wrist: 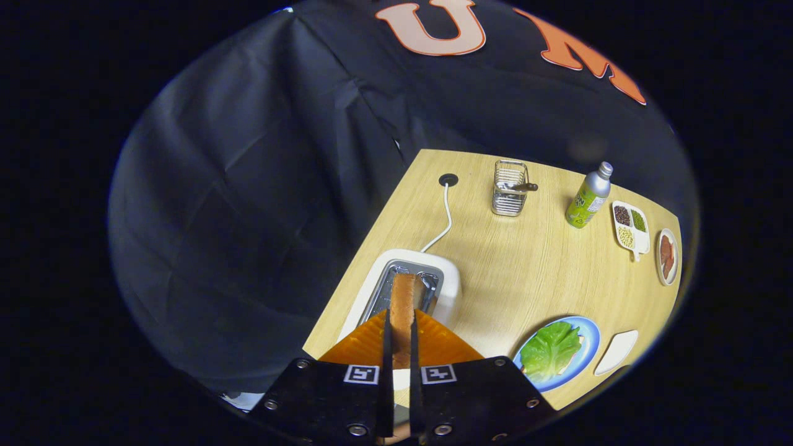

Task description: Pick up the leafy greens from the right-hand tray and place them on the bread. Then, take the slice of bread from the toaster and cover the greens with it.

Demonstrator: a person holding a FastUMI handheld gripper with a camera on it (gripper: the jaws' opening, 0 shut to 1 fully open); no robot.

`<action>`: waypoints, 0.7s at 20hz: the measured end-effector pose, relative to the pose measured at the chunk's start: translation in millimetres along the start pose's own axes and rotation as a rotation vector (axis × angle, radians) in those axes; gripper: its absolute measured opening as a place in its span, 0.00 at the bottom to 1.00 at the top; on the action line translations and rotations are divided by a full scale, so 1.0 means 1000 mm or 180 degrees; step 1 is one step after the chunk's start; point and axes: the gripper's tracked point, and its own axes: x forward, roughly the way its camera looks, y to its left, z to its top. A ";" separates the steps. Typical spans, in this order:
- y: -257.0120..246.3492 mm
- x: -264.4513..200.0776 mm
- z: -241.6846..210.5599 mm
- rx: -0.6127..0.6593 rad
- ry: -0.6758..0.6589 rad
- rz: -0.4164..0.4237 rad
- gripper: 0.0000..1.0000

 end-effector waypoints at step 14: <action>-0.088 -0.064 -0.048 0.0128 -0.0343 0.0262 0.10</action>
